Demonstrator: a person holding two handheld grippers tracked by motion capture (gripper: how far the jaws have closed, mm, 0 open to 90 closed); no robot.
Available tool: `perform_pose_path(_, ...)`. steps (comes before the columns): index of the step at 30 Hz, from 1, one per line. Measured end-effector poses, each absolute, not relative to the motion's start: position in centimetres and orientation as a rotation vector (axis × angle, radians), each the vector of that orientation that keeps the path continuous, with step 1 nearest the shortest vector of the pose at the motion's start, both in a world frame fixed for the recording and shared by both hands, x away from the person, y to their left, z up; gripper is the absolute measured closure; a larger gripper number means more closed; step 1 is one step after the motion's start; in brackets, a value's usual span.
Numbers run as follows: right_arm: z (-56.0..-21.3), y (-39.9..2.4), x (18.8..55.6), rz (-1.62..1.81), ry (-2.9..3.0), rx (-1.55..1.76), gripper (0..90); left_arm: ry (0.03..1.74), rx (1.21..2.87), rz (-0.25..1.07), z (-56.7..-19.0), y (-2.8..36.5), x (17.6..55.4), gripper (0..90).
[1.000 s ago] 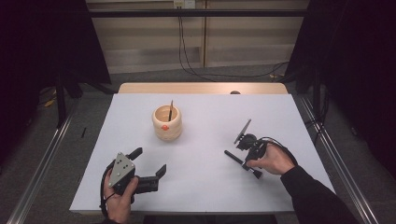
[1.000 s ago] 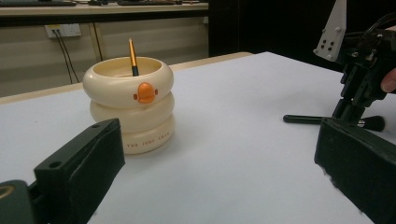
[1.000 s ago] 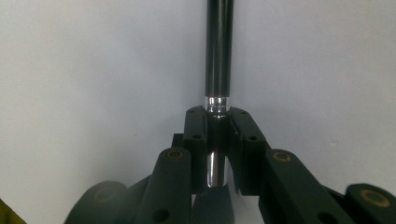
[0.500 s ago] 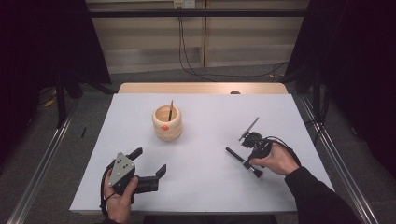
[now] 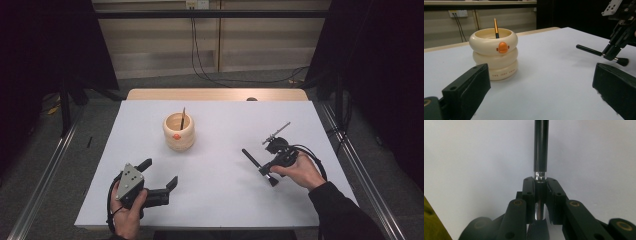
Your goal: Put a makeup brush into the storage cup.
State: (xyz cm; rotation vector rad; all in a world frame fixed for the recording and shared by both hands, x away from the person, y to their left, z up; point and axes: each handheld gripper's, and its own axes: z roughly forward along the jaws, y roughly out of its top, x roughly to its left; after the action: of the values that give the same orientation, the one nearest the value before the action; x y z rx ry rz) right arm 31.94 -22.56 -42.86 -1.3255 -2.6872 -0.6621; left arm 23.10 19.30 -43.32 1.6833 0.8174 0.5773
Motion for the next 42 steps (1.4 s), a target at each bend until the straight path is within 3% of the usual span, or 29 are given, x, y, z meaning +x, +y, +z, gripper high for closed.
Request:
perform_pose_path(20, -41.5, -24.8, 29.8, -1.27, -2.693, -1.368, 78.8, 0.824, 1.674, 0.588, -43.2, 19.5, 23.1, 0.9)
perform_pose_path(42, -39.2, -26.8, 27.2, -1.945, -2.548, -1.189, 78.8, 0.822, 1.655, 0.592, -43.1, 19.7, 23.0, 1.1)
